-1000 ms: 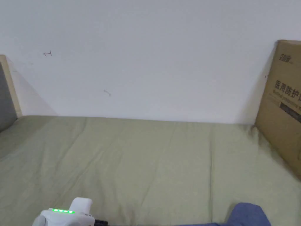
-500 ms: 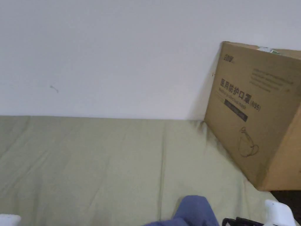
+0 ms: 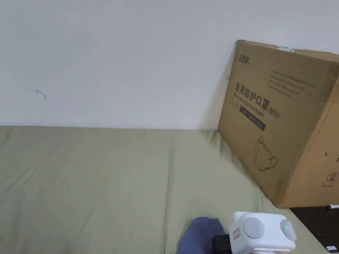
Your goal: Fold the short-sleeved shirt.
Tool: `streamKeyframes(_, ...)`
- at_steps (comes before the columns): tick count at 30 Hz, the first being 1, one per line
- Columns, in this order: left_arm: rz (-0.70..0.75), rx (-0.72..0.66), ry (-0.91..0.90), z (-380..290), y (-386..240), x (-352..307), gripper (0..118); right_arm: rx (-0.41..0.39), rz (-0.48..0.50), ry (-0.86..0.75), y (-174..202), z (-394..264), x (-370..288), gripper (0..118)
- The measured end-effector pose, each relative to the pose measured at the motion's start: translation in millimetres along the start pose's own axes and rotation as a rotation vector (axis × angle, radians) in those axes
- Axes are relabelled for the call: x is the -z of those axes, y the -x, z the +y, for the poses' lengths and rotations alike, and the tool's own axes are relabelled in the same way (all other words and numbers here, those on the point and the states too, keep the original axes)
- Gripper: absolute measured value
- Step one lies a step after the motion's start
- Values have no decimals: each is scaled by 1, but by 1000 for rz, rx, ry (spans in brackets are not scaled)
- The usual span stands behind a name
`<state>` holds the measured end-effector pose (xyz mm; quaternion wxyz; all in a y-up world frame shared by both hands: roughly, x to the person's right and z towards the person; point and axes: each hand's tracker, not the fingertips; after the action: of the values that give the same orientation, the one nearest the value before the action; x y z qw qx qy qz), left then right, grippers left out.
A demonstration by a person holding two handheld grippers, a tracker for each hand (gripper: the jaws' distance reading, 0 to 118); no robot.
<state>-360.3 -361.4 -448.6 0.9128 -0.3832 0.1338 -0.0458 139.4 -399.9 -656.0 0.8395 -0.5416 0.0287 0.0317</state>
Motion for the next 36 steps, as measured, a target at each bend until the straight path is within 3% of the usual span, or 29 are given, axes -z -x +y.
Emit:
streamKeyframes(3,-12,-1,16,-4,4,1,6,20,74,42,5,-6,-12,99)
streamKeyframes(6,-22,-2,19,-6,4,-3,6,-42,89,89,14,-16,-19,91)
streamKeyframes(9,-20,-3,20,-6,5,-9,6,-140,48,19,23,-26,-28,48)
streamKeyframes(10,-23,-12,20,-5,6,-12,6,-139,52,17,26,-28,-32,20)
streamKeyframes(11,-26,-24,21,-3,7,-15,6,-145,53,15,28,-29,-35,5)
streamKeyframes(13,-37,-58,14,2,12,-26,6,-141,88,11,25,-32,-48,5)
streamKeyframes(15,-54,-86,-4,8,17,-41,6,-66,186,-40,18,-37,-70,5)
streamKeyframes(18,-75,-94,-53,18,21,-75,6,46,248,-176,-2,-50,-123,5)
streamKeyframes(26,-129,-35,-300,61,33,-211,6,65,342,-488,-54,-81,-300,5)
streamKeyframes(36,-92,-37,-535,141,60,-332,6,81,308,-773,-86,-50,-457,5)
